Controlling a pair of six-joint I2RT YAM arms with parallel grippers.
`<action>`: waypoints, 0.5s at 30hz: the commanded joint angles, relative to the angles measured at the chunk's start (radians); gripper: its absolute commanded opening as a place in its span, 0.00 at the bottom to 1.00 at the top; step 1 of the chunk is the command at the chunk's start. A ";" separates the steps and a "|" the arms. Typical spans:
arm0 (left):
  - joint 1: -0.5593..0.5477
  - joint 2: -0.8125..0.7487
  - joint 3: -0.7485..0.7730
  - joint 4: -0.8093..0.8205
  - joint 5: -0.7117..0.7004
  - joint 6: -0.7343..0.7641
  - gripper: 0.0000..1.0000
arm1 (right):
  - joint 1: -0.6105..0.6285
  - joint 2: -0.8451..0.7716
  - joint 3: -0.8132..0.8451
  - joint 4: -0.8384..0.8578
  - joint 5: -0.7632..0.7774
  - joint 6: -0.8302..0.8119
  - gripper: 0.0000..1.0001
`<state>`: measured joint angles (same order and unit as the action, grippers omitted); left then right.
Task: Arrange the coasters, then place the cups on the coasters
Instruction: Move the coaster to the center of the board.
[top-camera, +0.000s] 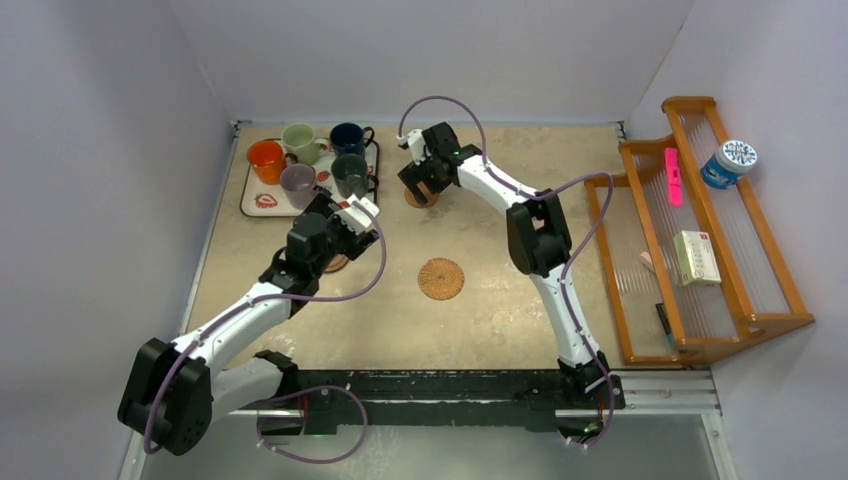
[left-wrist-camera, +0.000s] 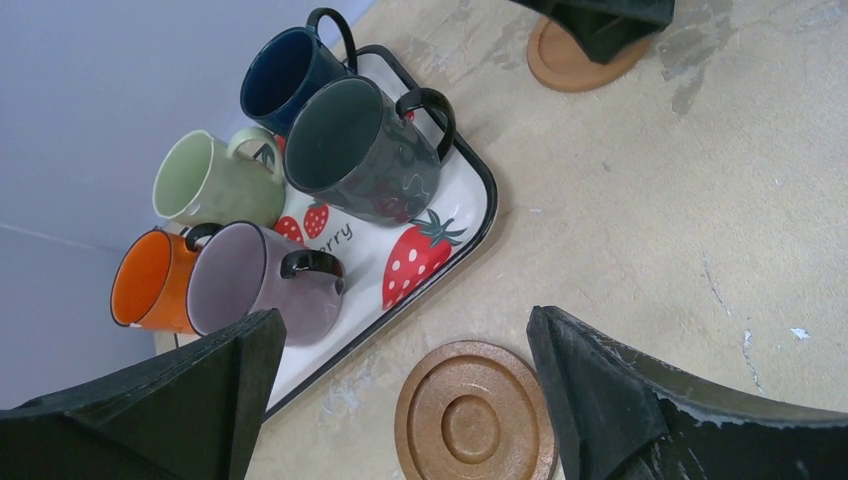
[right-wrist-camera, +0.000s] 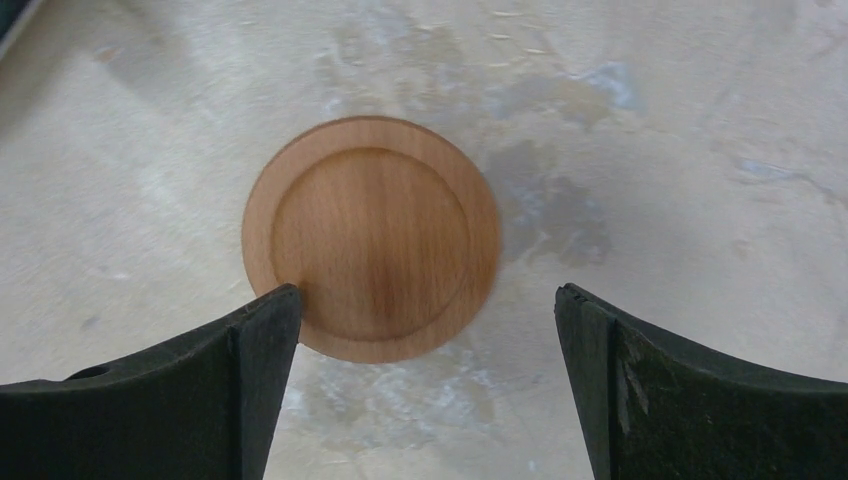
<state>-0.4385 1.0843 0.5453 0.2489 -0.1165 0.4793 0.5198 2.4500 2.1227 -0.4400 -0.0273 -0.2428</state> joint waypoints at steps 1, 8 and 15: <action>0.006 0.017 -0.004 0.061 0.017 -0.029 1.00 | 0.023 -0.048 0.000 -0.062 -0.077 -0.035 0.99; 0.006 0.036 -0.007 0.071 0.010 -0.031 1.00 | 0.023 -0.054 -0.033 -0.077 -0.010 -0.053 0.99; 0.006 0.016 -0.016 0.075 0.019 -0.032 1.00 | 0.022 -0.154 -0.171 -0.025 0.035 -0.071 0.99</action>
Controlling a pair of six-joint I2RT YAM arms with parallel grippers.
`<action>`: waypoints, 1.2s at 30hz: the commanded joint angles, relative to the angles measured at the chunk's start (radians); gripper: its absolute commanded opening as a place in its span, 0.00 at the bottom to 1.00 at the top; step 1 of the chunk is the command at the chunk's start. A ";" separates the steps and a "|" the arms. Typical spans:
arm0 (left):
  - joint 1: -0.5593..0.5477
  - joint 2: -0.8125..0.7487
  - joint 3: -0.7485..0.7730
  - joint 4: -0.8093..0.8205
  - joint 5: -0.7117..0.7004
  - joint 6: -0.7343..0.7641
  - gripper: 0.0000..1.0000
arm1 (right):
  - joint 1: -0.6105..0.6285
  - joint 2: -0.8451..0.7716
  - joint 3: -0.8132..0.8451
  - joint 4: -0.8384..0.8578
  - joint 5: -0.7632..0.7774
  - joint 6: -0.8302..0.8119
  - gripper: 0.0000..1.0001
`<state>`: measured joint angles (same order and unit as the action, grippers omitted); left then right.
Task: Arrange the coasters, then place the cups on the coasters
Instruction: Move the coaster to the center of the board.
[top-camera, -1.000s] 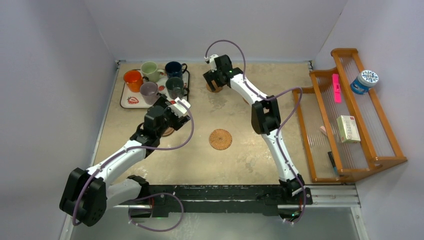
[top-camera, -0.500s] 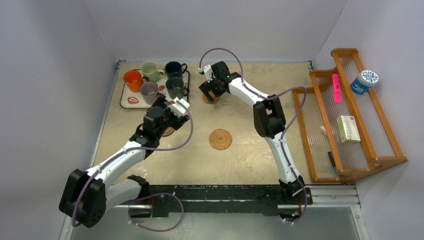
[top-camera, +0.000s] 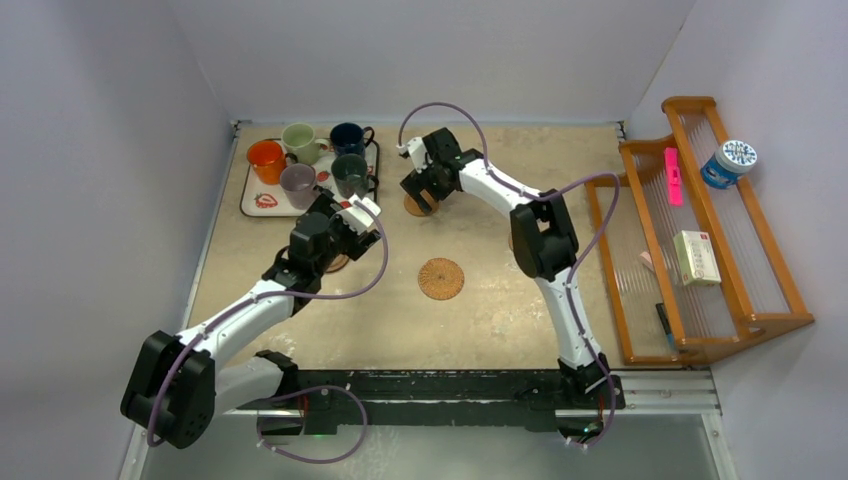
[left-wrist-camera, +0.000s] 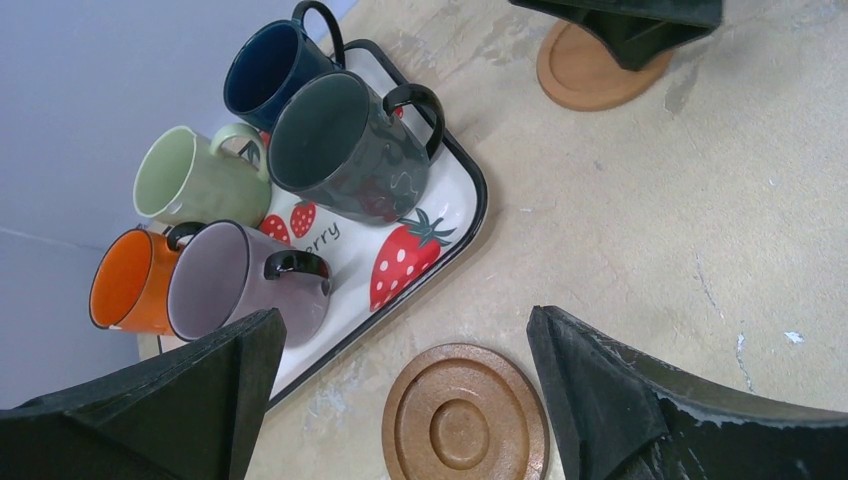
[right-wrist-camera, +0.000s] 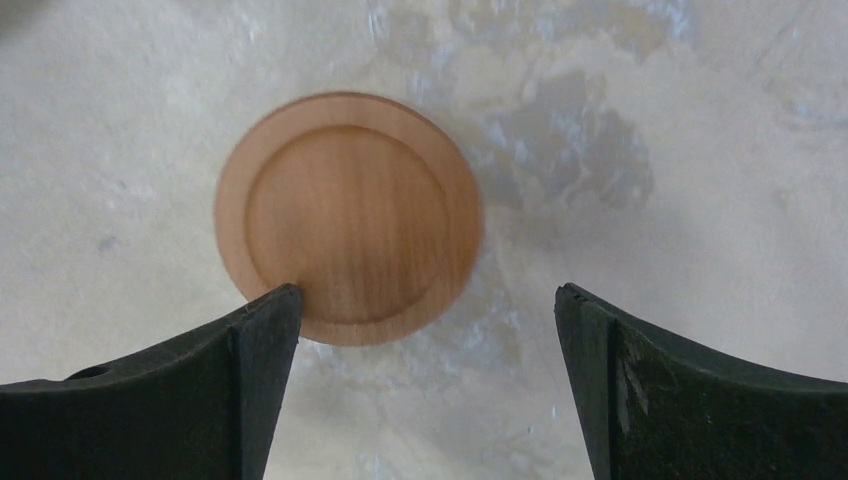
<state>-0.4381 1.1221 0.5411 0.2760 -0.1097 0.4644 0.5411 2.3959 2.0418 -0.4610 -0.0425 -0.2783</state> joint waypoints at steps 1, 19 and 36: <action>0.006 -0.020 -0.012 0.048 0.012 -0.017 1.00 | 0.000 -0.116 -0.115 0.013 0.068 -0.048 0.99; 0.006 0.003 -0.013 0.058 0.020 -0.019 1.00 | -0.029 -0.348 -0.352 0.228 0.078 -0.031 0.99; 0.006 0.025 -0.018 0.072 0.004 -0.009 1.00 | -0.028 -0.129 -0.172 0.201 0.121 0.065 0.99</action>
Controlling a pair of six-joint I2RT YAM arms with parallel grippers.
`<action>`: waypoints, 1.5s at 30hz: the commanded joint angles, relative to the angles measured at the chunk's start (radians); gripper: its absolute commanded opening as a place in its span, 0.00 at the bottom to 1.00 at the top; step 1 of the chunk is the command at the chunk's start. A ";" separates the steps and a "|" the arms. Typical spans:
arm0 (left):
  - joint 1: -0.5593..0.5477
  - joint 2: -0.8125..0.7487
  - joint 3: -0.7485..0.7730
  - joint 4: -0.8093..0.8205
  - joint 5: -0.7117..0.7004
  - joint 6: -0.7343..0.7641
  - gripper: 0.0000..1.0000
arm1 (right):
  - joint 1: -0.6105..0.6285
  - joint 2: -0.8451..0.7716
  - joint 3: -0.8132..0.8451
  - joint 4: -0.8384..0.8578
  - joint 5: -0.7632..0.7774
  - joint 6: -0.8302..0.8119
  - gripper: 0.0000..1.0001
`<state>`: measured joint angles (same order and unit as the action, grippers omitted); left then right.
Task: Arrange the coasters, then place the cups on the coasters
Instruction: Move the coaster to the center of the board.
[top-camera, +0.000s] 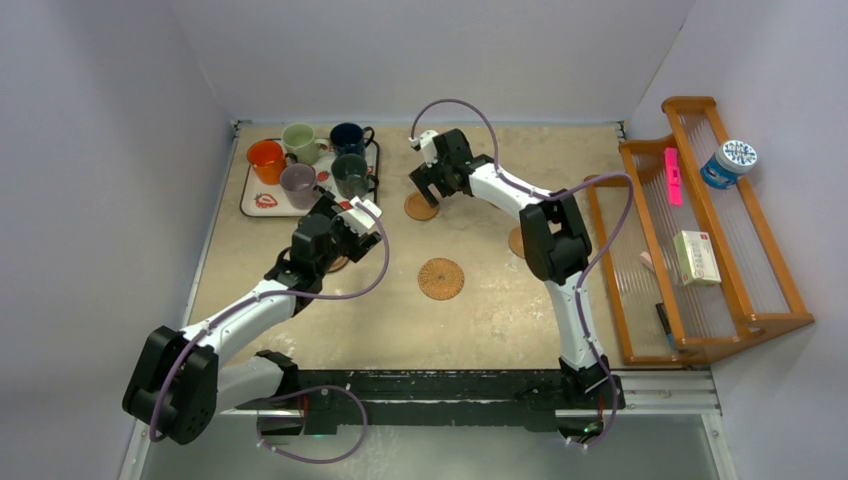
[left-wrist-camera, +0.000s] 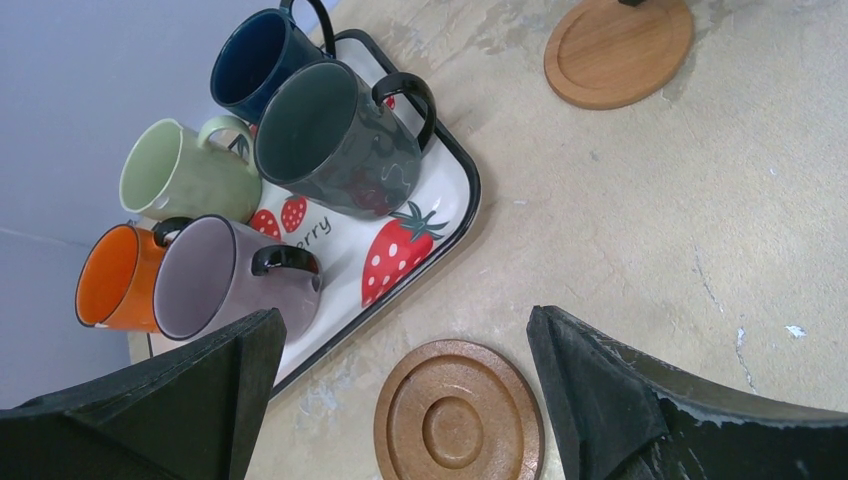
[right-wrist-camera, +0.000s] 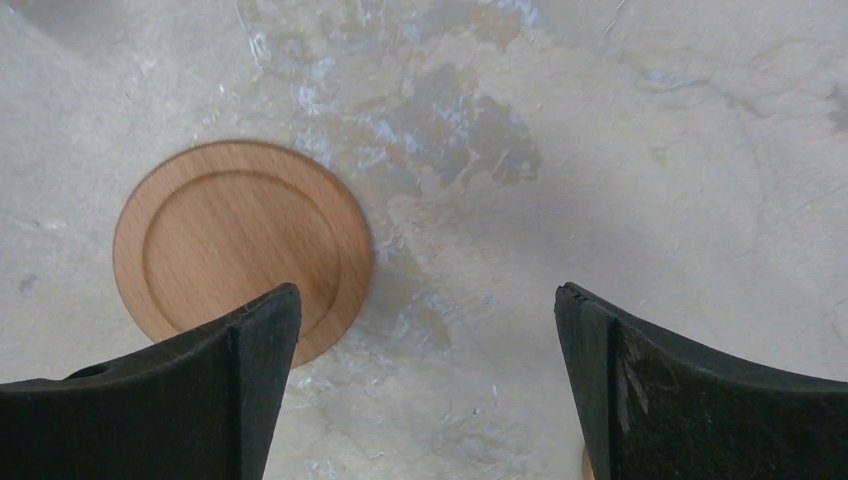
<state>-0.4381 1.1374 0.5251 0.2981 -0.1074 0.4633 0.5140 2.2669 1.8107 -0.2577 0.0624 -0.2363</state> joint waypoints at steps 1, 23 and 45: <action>0.006 0.011 -0.002 0.050 0.001 -0.008 1.00 | 0.000 0.007 0.064 -0.001 0.026 0.023 0.99; 0.006 0.021 -0.002 0.053 -0.005 -0.006 1.00 | -0.006 0.141 0.163 0.035 0.256 -0.032 0.99; 0.006 0.009 -0.003 0.052 -0.021 -0.001 1.00 | -0.001 -0.194 0.149 -0.160 0.054 -0.127 0.99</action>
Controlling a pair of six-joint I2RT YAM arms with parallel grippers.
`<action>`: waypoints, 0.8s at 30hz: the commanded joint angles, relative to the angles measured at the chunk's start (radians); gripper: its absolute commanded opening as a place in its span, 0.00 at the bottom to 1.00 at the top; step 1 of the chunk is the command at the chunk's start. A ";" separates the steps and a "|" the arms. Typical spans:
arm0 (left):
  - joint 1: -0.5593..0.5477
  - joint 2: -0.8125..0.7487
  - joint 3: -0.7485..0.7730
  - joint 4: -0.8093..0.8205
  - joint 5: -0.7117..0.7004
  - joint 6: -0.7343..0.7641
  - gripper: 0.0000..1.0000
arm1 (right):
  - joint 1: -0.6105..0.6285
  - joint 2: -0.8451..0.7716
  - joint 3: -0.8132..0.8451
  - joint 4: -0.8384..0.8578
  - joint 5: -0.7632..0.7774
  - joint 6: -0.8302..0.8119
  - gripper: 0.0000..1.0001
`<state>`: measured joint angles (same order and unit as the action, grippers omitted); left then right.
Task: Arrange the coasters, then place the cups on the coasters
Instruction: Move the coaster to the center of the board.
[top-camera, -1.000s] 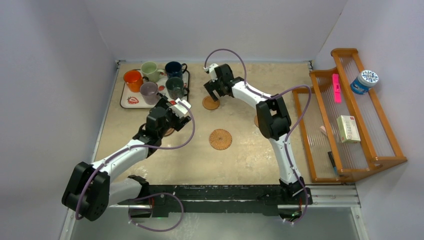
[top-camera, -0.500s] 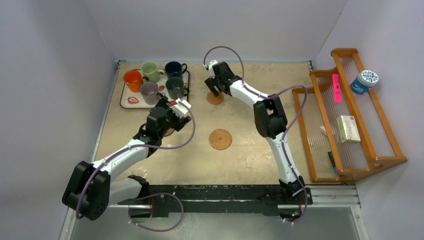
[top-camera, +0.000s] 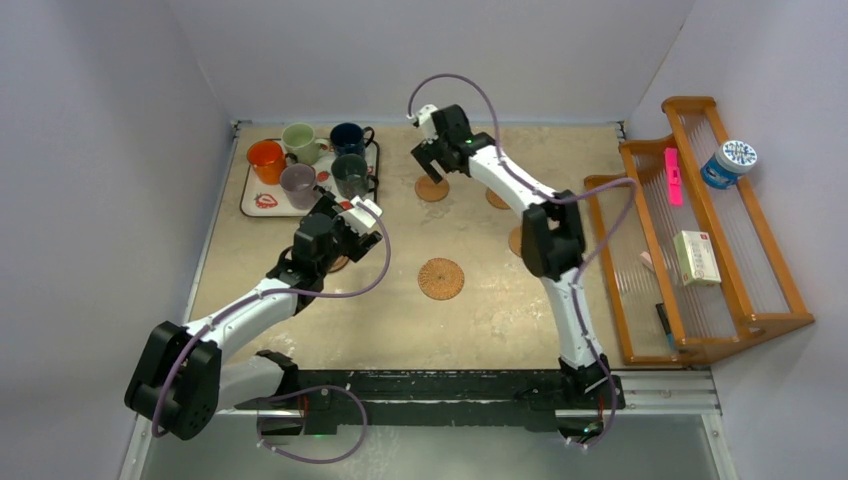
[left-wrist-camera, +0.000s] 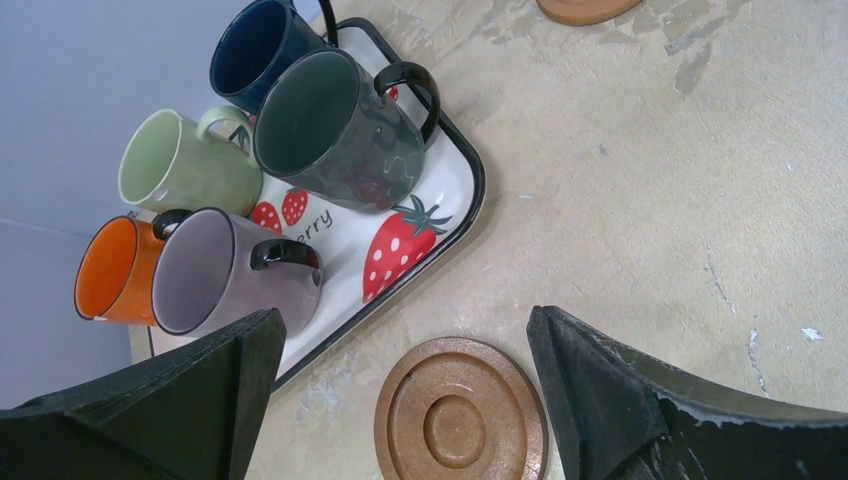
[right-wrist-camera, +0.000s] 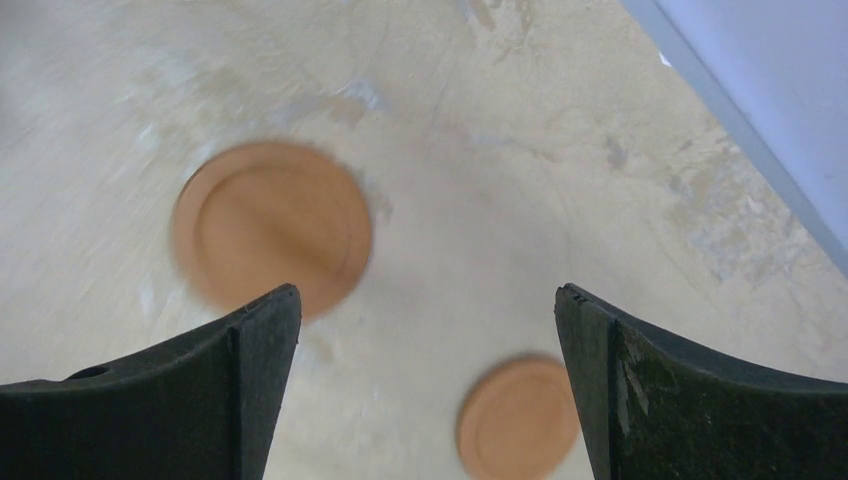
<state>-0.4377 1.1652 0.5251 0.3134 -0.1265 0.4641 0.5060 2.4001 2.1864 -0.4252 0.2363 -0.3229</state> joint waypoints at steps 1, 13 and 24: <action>0.006 -0.022 -0.002 0.035 0.000 -0.002 1.00 | 0.016 -0.401 -0.337 0.043 -0.138 -0.050 0.99; 0.005 -0.053 -0.020 0.050 0.034 -0.021 1.00 | 0.110 -0.844 -1.051 0.168 -0.267 -0.141 0.99; 0.005 -0.152 -0.076 0.067 0.122 -0.008 1.00 | 0.200 -0.841 -1.207 0.395 -0.339 -0.148 0.99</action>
<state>-0.4377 1.0344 0.4576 0.3340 -0.0399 0.4633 0.6773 1.5768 0.9920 -0.1253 -0.0872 -0.4686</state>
